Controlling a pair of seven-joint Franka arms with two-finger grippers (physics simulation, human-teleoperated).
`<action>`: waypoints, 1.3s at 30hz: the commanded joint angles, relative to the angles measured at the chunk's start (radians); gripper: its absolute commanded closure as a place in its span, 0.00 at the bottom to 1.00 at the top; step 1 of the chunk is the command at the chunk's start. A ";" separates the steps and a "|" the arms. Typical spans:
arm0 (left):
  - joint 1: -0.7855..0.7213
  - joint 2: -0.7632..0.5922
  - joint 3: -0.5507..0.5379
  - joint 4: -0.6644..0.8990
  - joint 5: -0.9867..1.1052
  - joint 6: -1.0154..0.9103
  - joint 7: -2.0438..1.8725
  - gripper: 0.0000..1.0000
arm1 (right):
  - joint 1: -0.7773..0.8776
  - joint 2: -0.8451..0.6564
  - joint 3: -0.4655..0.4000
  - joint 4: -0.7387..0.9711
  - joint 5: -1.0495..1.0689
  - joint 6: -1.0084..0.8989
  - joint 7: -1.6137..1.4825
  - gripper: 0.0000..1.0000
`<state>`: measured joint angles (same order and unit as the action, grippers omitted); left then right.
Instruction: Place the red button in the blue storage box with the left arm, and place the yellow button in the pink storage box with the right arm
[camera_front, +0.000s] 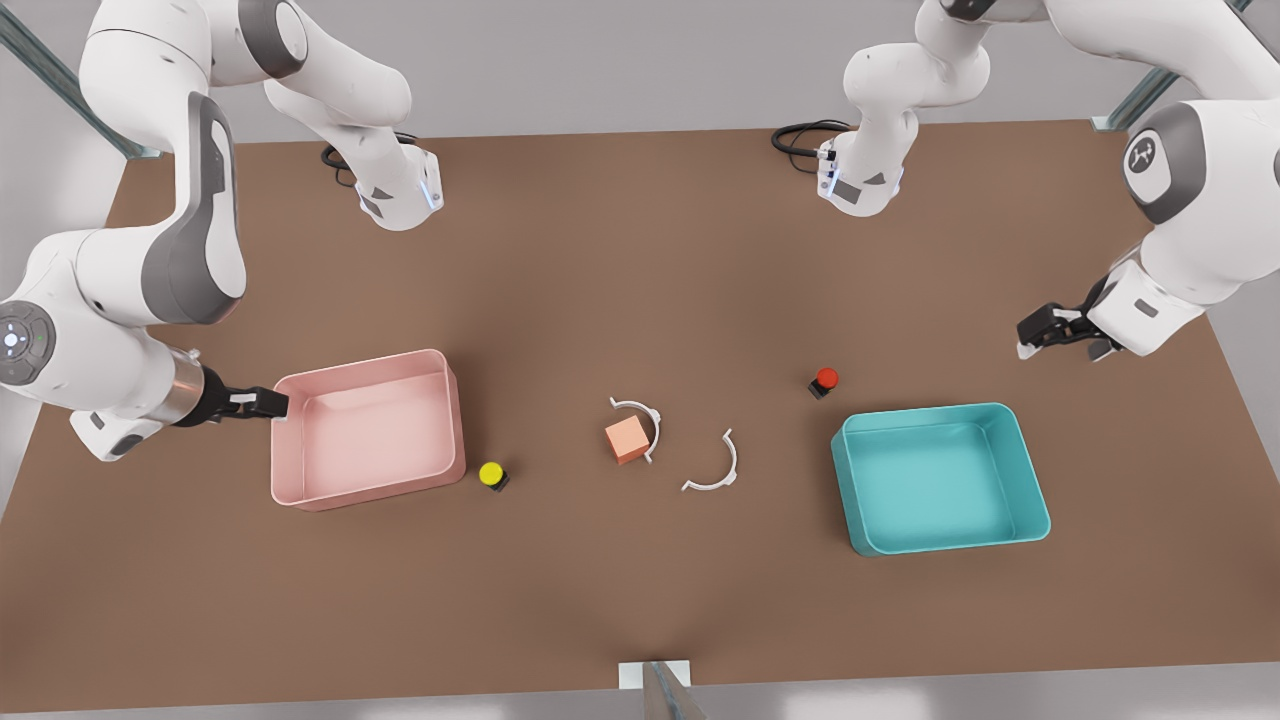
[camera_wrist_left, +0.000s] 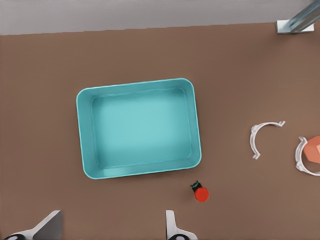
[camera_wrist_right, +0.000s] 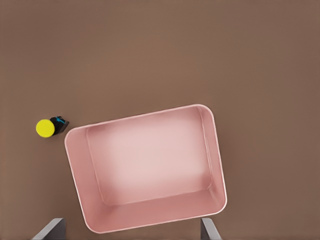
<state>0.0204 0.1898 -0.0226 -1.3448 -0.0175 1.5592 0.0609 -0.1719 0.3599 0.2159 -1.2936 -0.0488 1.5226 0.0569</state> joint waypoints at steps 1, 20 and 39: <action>0.000 0.000 -0.002 0.000 0.007 0.016 0.048 0.00 | 0.000 -0.001 0.000 -0.001 0.000 0.005 0.031 0.00; -0.286 0.000 -0.008 -0.939 -0.102 1.078 -0.578 0.00 | 0.114 0.338 0.134 -0.003 -0.051 0.452 -0.827 0.00; -0.339 0.120 -0.010 -1.073 -0.108 1.320 -0.584 0.19 | 0.238 0.499 0.123 0.000 -0.126 0.683 -0.986 0.00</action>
<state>-0.3191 0.3081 -0.0312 -2.4184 -0.1261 2.8321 -0.4329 0.0643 0.8558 0.3389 -1.2940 -0.1752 2.1432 -0.6781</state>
